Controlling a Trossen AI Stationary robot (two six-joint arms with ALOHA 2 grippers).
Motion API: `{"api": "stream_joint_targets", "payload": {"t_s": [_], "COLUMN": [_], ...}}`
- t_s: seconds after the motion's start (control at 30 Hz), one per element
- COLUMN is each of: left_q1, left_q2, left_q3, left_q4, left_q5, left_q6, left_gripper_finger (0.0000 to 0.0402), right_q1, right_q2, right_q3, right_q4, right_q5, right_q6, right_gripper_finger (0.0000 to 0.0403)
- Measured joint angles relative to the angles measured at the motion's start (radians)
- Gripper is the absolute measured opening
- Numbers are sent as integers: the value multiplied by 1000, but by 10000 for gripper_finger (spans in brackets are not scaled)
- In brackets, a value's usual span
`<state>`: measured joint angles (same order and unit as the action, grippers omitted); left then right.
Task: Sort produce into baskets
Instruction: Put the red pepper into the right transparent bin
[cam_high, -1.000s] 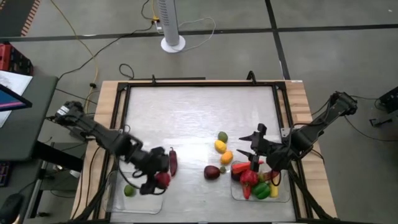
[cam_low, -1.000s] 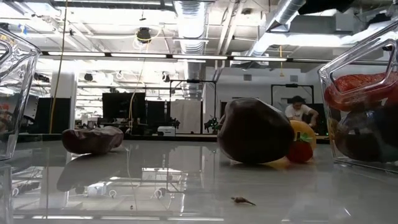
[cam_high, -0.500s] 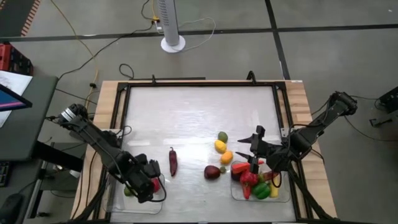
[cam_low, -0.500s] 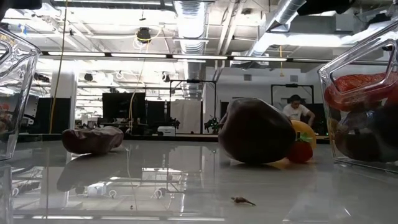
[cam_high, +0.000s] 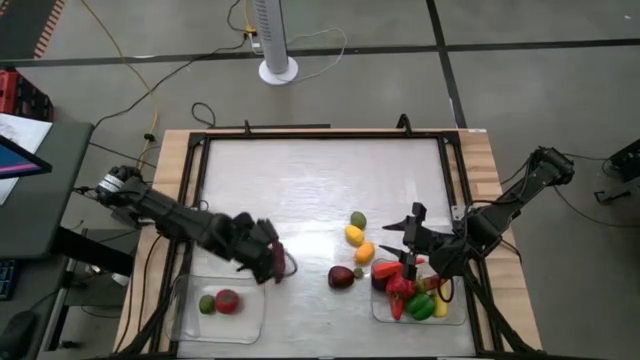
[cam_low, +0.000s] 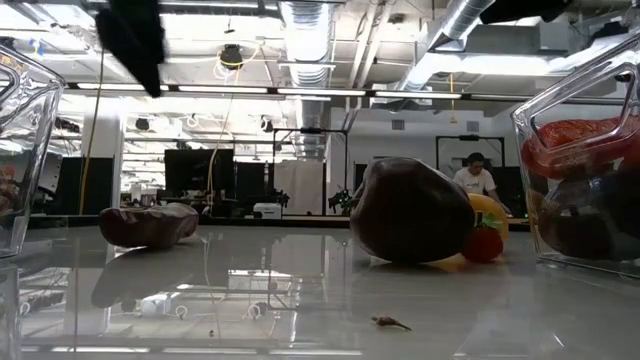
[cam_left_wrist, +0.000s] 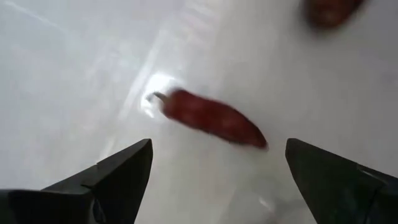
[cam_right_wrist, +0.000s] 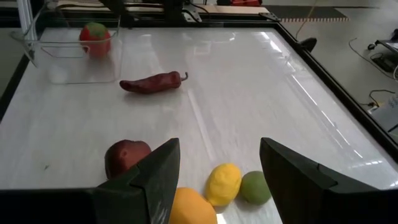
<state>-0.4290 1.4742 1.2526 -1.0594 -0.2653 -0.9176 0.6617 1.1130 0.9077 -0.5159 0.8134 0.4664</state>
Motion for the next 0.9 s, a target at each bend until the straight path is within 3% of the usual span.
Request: {"api": "stream_joint_targets", "payload": {"t_s": [0.2,0.37,0.6,0.9], "left_q1": [117,186,210,238], "left_q2": [0,-1,1,18], "left_q3": [-11,-145,-291,-353], "left_q4": [16,154,340,377], "left_q5": [-39,66,96,119], "left_q6": [-52,-132,-259,-321], "left_gripper_finger": [338,332,332,332], "right_q1": [0,-22,-17,-22], "right_q2": [0,-10,-14,-14], "right_q3": [0,1,2,2], "right_q4": [-1,4,-8,0], "right_q5": [0,-1,-4,-4], "right_q6": [-3,-79,-87,-151], "right_gripper_finger": [249,249,249,249]}}
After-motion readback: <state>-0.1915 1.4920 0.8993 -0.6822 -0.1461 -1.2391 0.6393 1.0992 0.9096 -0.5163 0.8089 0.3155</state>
